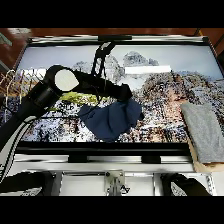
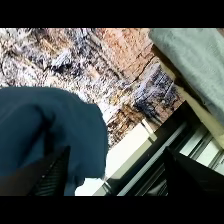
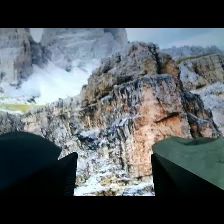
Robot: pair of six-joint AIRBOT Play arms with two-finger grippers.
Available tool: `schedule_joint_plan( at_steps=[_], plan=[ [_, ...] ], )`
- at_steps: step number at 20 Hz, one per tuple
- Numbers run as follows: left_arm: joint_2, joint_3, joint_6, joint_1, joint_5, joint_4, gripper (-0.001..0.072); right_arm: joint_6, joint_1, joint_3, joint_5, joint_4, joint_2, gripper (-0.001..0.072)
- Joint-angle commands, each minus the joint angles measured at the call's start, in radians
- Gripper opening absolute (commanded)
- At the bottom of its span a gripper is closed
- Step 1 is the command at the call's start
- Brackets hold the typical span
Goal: Fold the shirts.
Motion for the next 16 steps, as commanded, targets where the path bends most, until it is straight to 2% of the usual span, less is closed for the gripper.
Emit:
schedule_joint_plan(
  at_steps=[1, 3, 4, 5, 7, 9, 10, 14, 16],
  plan=[
    [0.003, 0.013, -0.015, 0.114, -0.257, 0.101, 0.0720, -0.120, -0.002, -0.031, 0.133, -0.097, -0.066, 0.0579],
    [0.027, 0.005, -0.016, 0.253, -0.422, 0.216, 0.0708, -0.118, -0.061, -0.131, 0.117, 0.021, -0.074, 0.0579],
    [0.038, -0.016, -0.015, 0.323, -0.462, 0.234, 0.0672, -0.119, -0.104, -0.197, 0.119, 0.088, -0.074, 0.0579],
    [0.056, -0.061, -0.016, 0.394, -0.474, 0.219, 0.0592, -0.120, -0.152, -0.268, 0.126, 0.164, -0.074, 0.0579],
    [0.082, -0.196, -0.015, 0.501, -0.462, 0.178, 0.0592, -0.121, -0.253, -0.427, 0.126, 0.352, -0.074, 0.0579],
    [0.082, -0.355, -0.015, 0.563, -0.410, 0.163, 0.0608, -0.128, -0.313, -0.569, 0.093, 0.494, -0.074, 0.0580],
    [0.077, -0.431, -0.015, 0.580, -0.364, 0.144, 0.0608, -0.131, -0.324, -0.631, 0.059, 0.518, -0.074, 0.0580],
    [0.064, -0.636, 0.002, 0.578, -0.115, -0.050, 0.0609, -0.110, -0.324, -0.776, -0.094, 0.550, -0.080, 0.0580],
    [0.024, -0.658, 0.040, 0.556, -0.083, -0.135, 0.0610, -0.110, -0.324, -0.784, -0.104, 0.564, -0.102, 0.0580]
  ],
)
